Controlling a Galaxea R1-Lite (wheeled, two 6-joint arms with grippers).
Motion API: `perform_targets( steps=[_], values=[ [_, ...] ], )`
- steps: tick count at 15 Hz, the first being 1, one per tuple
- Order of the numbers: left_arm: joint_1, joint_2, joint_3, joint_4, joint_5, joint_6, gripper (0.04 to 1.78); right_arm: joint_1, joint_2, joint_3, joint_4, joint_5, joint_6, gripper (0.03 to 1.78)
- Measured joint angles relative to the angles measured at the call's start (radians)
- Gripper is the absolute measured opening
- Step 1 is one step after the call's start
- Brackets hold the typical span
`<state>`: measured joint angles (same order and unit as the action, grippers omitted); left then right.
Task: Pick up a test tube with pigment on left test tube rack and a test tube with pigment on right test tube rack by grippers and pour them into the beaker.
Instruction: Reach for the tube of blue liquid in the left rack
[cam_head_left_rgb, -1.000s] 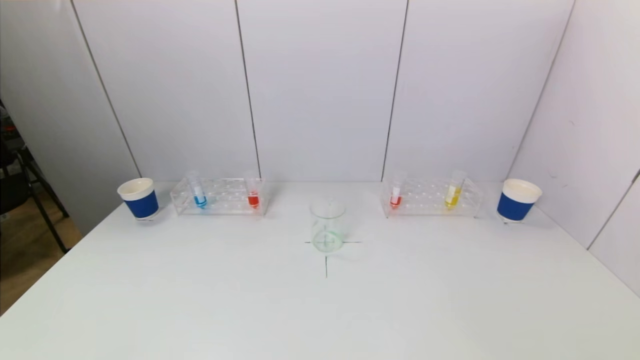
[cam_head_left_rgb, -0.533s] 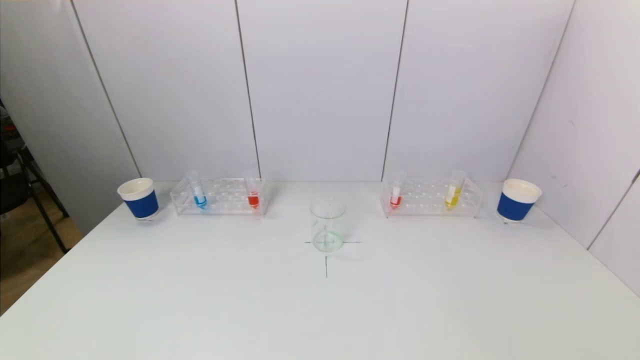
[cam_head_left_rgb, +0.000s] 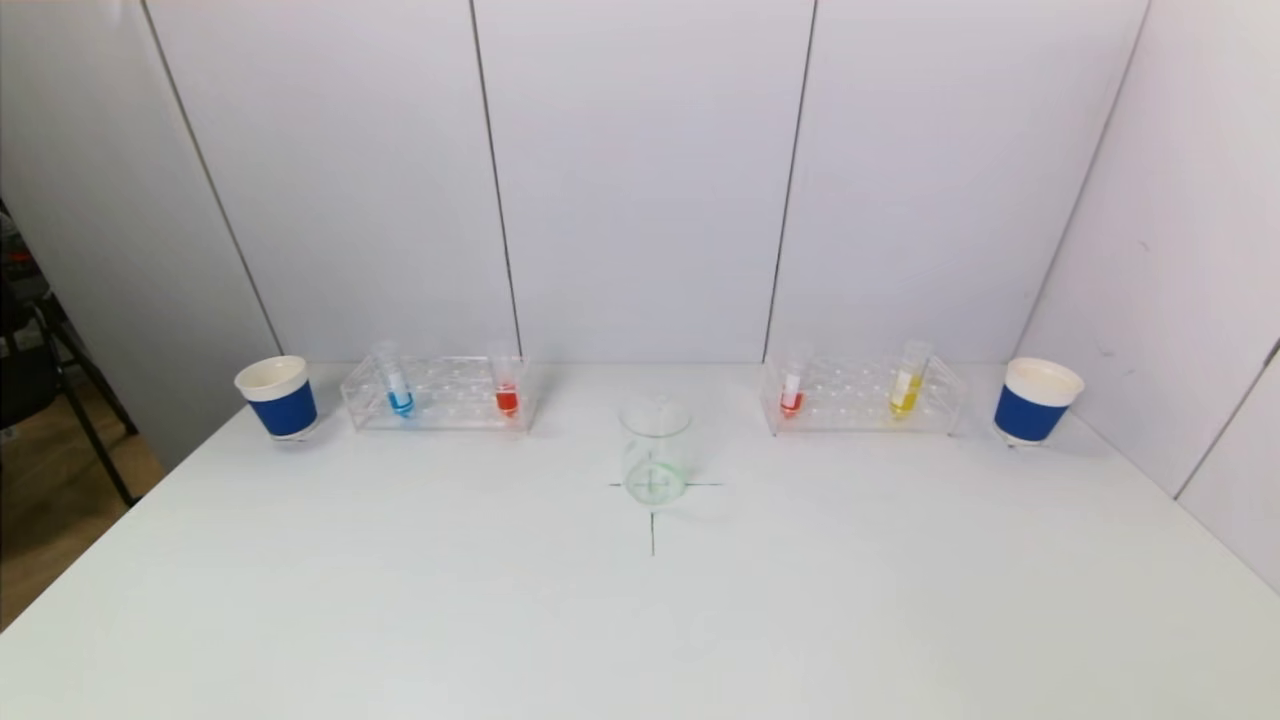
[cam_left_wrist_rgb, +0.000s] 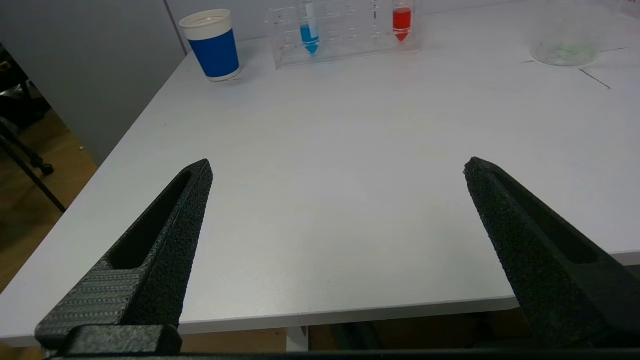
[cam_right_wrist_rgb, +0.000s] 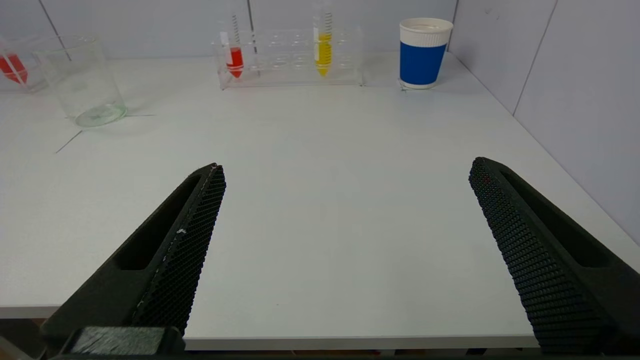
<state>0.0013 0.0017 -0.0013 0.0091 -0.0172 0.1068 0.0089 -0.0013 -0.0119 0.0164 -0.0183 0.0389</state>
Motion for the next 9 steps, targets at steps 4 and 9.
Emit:
perform_targets(
  steps=[4, 9],
  values=[
    [0.0, 0.0, -0.031, 0.014, 0.001, 0.003, 1.76, 0.0, 0.0, 0.0, 0.0, 0.0, 0.0, 1.77],
    [-0.001, 0.085, -0.261, 0.083, -0.003, 0.005, 1.76, 0.0, 0.0, 0.0, 0.0, 0.0, 0.0, 1.77]
  ],
)
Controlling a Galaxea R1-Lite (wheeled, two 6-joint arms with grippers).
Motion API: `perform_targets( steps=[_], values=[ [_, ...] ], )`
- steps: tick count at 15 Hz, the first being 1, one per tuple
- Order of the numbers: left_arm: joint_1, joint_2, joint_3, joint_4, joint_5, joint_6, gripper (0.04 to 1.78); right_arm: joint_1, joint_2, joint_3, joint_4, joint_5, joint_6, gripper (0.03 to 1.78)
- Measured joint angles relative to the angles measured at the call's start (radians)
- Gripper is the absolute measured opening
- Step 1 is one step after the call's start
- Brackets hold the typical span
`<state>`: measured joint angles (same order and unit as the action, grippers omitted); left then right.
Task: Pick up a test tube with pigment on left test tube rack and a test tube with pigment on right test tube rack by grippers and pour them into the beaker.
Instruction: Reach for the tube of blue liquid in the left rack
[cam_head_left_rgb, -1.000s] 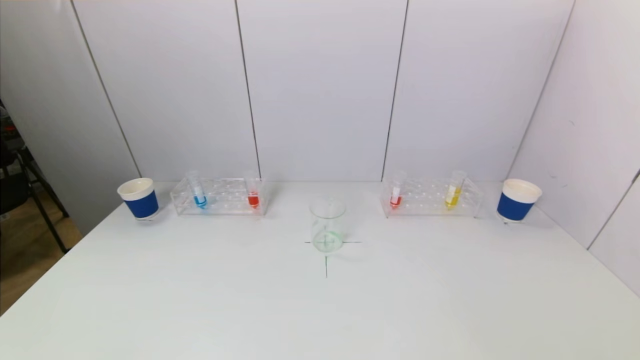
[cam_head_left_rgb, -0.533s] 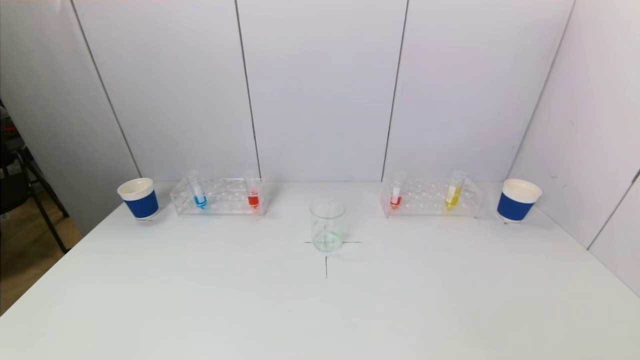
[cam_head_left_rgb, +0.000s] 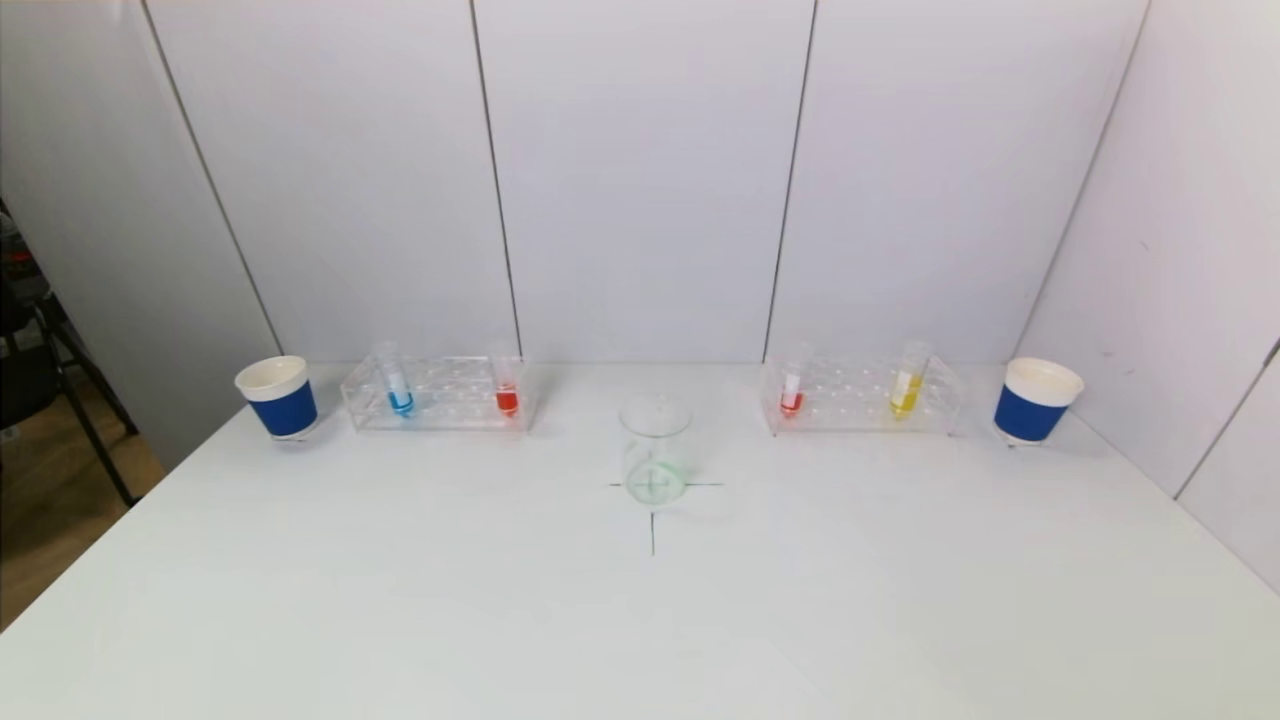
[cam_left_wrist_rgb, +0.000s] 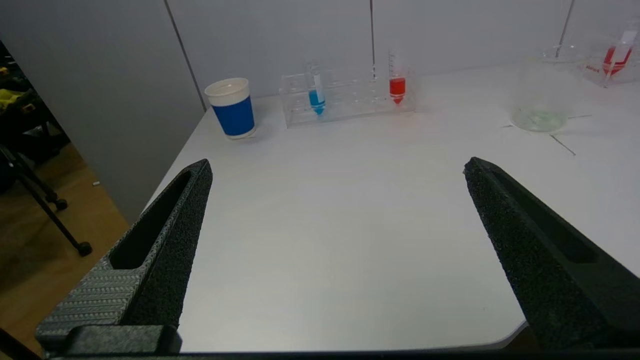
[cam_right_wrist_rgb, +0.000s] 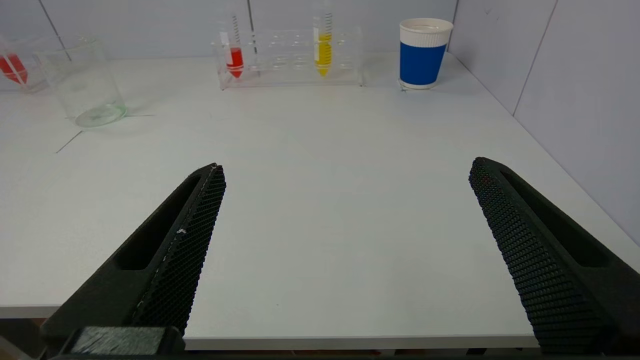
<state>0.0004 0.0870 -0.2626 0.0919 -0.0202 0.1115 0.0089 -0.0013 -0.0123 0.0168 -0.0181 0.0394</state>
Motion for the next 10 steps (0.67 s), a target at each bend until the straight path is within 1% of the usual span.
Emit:
perform_targets(
  steps=[2, 4, 7, 10],
  values=[
    [0.0, 0.114, -0.102, -0.014, 0.0, -0.001, 1.76, 0.0, 0.0, 0.0, 0.0, 0.0, 0.0, 1.77],
    [-0.001, 0.253, -0.183, -0.071, -0.011, -0.001, 1.76, 0.0, 0.0, 0.0, 0.0, 0.0, 0.0, 1.77],
    [-0.002, 0.467, -0.249, -0.211, -0.036, -0.005, 1.76, 0.0, 0.0, 0.001, 0.0, 0.0, 0.0, 1.77],
    [-0.002, 0.678, -0.266, -0.382, -0.046, -0.035, 1.76, 0.0, 0.0, 0.001, 0.0, 0.0, 0.0, 1.77]
  ],
)
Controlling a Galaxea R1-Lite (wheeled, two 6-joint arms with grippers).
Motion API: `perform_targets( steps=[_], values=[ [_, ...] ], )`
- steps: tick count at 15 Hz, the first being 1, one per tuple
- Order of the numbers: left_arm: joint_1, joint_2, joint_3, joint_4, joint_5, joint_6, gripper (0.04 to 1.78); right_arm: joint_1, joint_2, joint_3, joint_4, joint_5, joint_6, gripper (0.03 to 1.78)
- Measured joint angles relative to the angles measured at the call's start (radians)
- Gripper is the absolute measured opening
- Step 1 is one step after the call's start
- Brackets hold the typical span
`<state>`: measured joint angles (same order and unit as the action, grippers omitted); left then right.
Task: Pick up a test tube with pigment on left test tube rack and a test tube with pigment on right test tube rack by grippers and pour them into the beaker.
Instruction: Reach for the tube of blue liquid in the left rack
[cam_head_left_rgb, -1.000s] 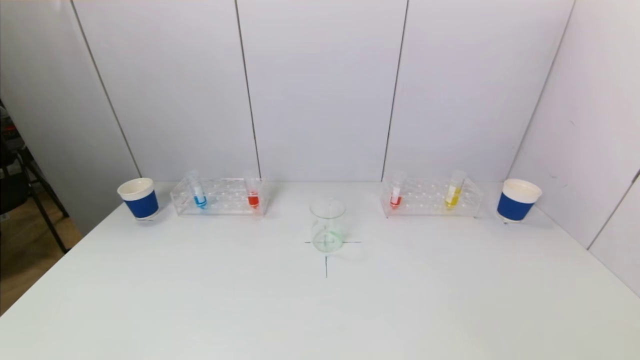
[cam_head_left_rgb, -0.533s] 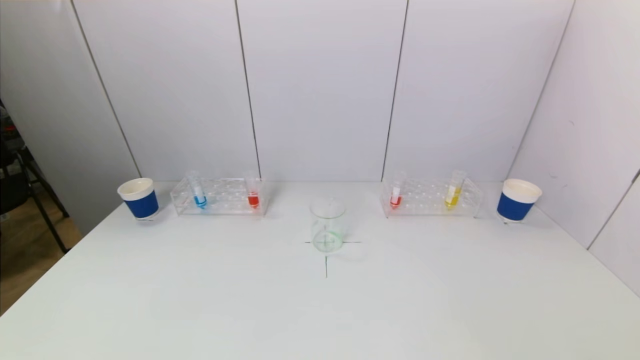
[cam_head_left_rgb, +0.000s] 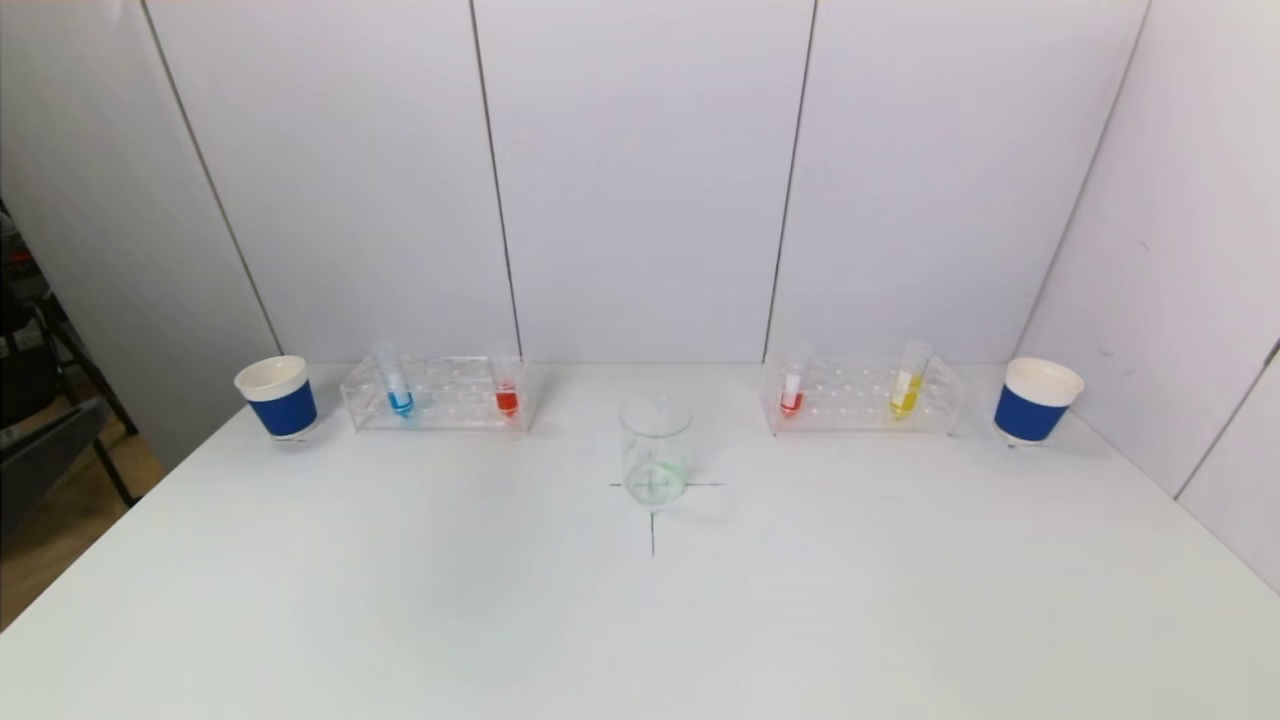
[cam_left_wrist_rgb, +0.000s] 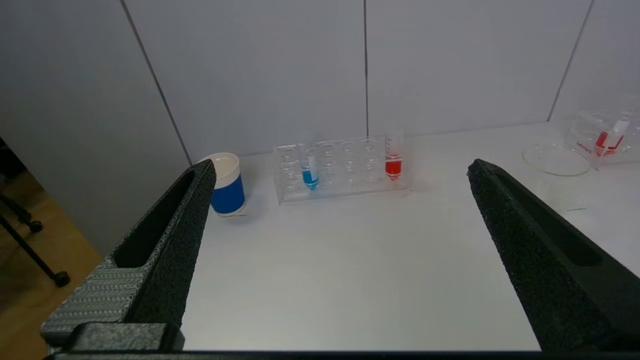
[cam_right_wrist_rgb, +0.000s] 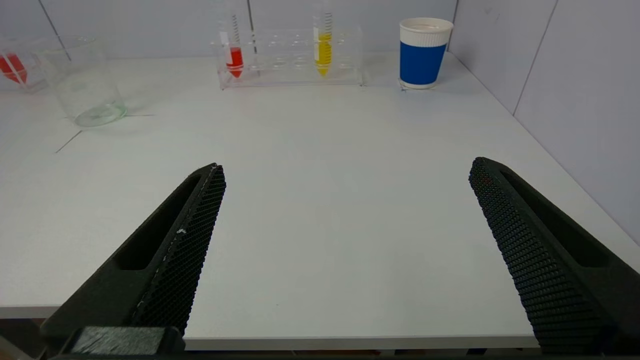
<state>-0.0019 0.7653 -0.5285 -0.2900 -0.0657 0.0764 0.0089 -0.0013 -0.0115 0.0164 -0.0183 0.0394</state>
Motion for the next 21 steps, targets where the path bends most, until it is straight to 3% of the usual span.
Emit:
perform_targets(
  steps=[8, 15, 21],
  values=[
    [0.014, 0.507, -0.013, -0.459, -0.01, -0.025, 1.76, 0.0, 0.0, 0.0, 0.0, 0.0, 0.0, 1.77],
    [0.083, 0.912, -0.015, -0.868, -0.104, -0.021, 1.76, 0.0, 0.0, 0.0, 0.0, 0.0, 0.0, 1.77],
    [0.095, 1.202, -0.032, -1.139, -0.117, -0.013, 1.76, 0.0, 0.0, 0.0, 0.0, 0.0, 0.0, 1.77]
  ],
)
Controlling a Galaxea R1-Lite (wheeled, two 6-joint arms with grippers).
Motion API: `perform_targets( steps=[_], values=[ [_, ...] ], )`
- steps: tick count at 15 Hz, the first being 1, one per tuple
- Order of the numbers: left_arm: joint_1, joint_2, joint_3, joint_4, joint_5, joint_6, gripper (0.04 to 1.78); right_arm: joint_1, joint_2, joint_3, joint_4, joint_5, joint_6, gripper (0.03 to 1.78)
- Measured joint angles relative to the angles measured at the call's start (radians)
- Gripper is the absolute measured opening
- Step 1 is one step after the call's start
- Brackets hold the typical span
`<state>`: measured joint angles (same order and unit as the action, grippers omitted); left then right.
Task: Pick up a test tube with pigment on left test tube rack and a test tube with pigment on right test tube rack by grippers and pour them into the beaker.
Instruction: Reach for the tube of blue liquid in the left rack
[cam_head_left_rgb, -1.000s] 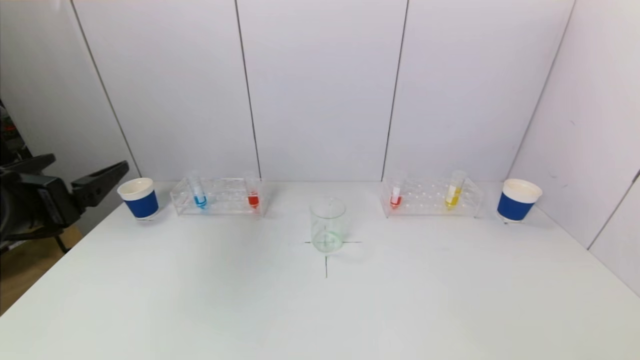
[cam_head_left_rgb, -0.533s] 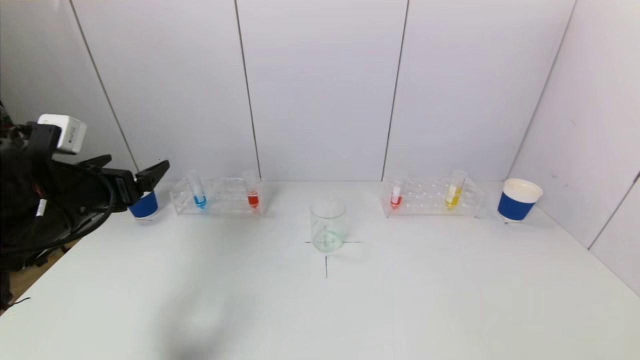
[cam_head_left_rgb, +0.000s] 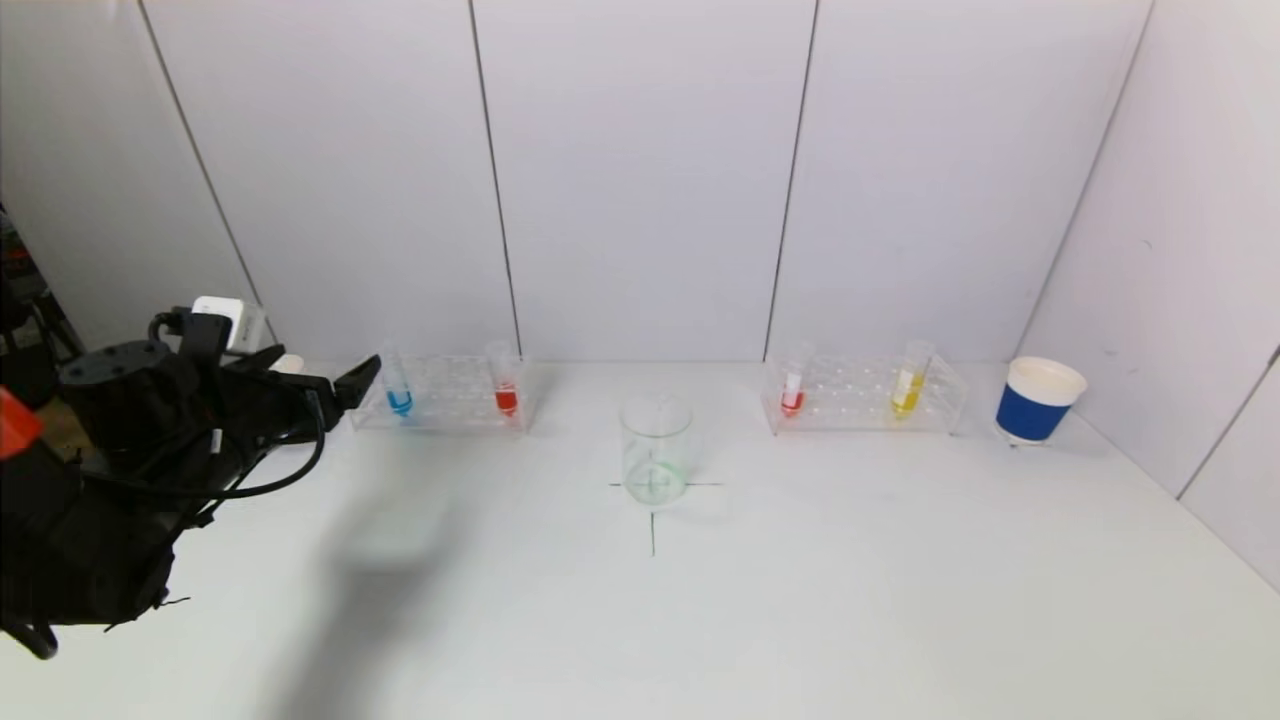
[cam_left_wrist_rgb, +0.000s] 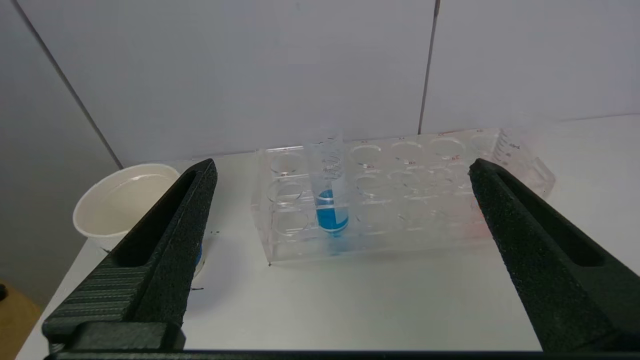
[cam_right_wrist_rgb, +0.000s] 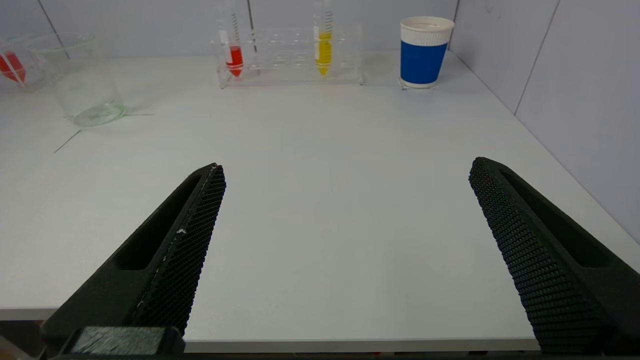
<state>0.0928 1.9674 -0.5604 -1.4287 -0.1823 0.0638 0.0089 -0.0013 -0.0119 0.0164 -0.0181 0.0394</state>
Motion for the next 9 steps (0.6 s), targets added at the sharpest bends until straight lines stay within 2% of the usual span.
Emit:
perform_targets(
  steps=[3, 9],
  values=[
    [0.0, 0.105, -0.02, -0.089, 0.0, 0.002, 1.76, 0.0, 0.0, 0.0, 0.0, 0.0, 0.0, 1.77],
    [0.003, 0.21, -0.081, -0.093, -0.011, 0.0, 1.76, 0.0, 0.0, 0.0, 0.0, 0.0, 0.0, 1.77]
  ],
)
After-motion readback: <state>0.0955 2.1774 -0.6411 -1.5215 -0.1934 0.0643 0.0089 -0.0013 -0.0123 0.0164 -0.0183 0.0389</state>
